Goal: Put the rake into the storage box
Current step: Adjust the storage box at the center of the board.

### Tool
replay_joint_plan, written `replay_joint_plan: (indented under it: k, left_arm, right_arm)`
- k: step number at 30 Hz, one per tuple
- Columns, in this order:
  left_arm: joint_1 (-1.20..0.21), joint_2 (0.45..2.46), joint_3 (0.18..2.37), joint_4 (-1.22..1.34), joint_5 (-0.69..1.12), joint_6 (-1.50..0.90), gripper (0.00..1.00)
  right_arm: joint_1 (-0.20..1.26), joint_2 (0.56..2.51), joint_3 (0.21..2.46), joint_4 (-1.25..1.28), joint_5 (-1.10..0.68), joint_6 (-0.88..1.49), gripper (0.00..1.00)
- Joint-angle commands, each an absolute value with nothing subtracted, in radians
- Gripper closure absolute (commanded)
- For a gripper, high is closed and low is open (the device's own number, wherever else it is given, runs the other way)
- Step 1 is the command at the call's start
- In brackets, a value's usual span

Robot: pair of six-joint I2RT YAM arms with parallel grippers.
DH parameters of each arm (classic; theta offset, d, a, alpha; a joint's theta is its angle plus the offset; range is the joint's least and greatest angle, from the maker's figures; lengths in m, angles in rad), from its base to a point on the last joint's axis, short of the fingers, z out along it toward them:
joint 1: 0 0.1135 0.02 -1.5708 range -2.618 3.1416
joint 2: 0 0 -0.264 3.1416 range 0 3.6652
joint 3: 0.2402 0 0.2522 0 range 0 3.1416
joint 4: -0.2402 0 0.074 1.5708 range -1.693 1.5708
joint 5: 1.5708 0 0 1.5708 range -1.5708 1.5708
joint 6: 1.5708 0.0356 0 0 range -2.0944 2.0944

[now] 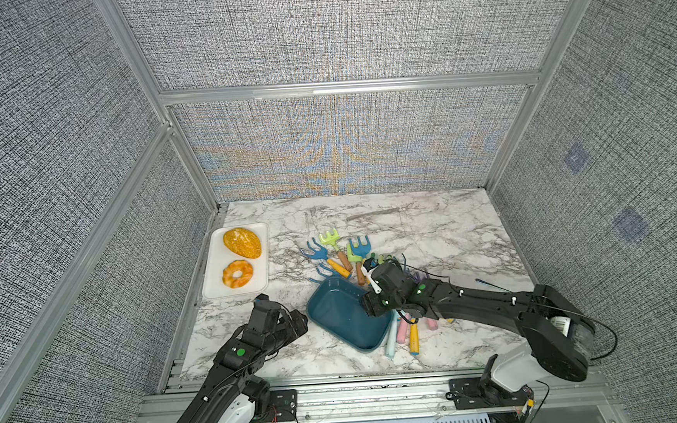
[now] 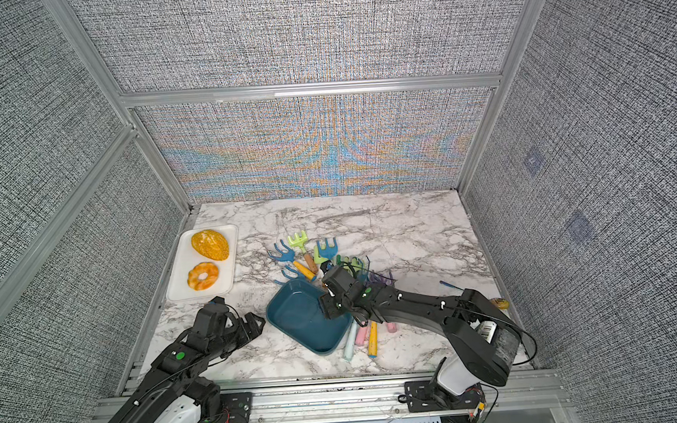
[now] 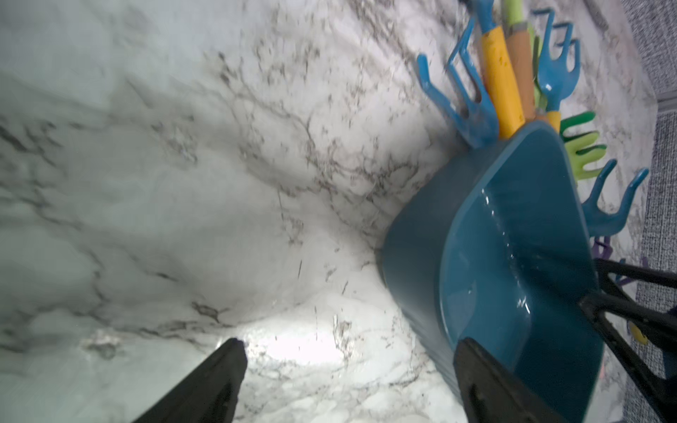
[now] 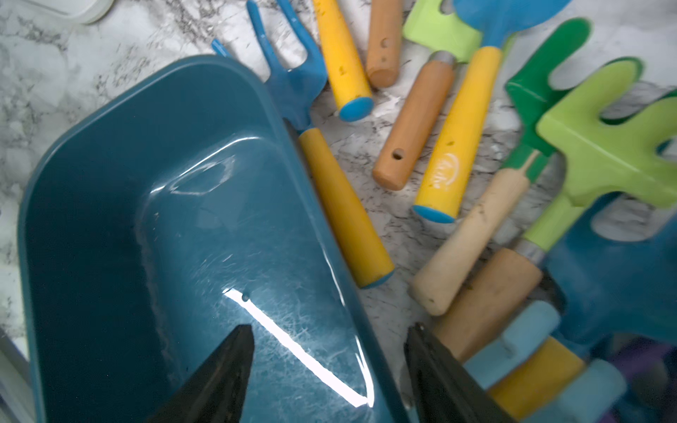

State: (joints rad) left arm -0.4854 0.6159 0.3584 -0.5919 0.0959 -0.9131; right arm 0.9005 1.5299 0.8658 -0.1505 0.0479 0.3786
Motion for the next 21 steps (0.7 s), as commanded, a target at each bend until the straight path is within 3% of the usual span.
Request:
replay_joint_plan:
  k: [1,5,9,17,21]
  left_arm:
    - [-0.523,0.614,0.363,-0.602,0.114,-0.982,0.07]
    - [-0.558,0.677,0.376,-0.553,0.134,-0.995,0.11]
    - [-0.578,0.765,0.380,-0.470,0.129,-0.992,0.21]
    - [-0.578,1.004,0.493,-0.349,0.018,-0.921,0.39]
    - [-0.578,1.198,0.626,-0.329,0.015,-0.855,0.43]
  right_arm:
    - [0.930,1.538,0.866,-0.100,-0.033,0.367,0.31]
    - [0.965,1.552,0.865,-0.074,-0.059,0.405,0.35]
    - [0.987,1.561,0.868,-0.056,-0.074,0.446,0.36]
    - [0.991,1.422,0.830,-0.190,0.149,0.573,0.36]
    - [0.991,1.331,0.767,-0.287,0.237,0.659,0.36]
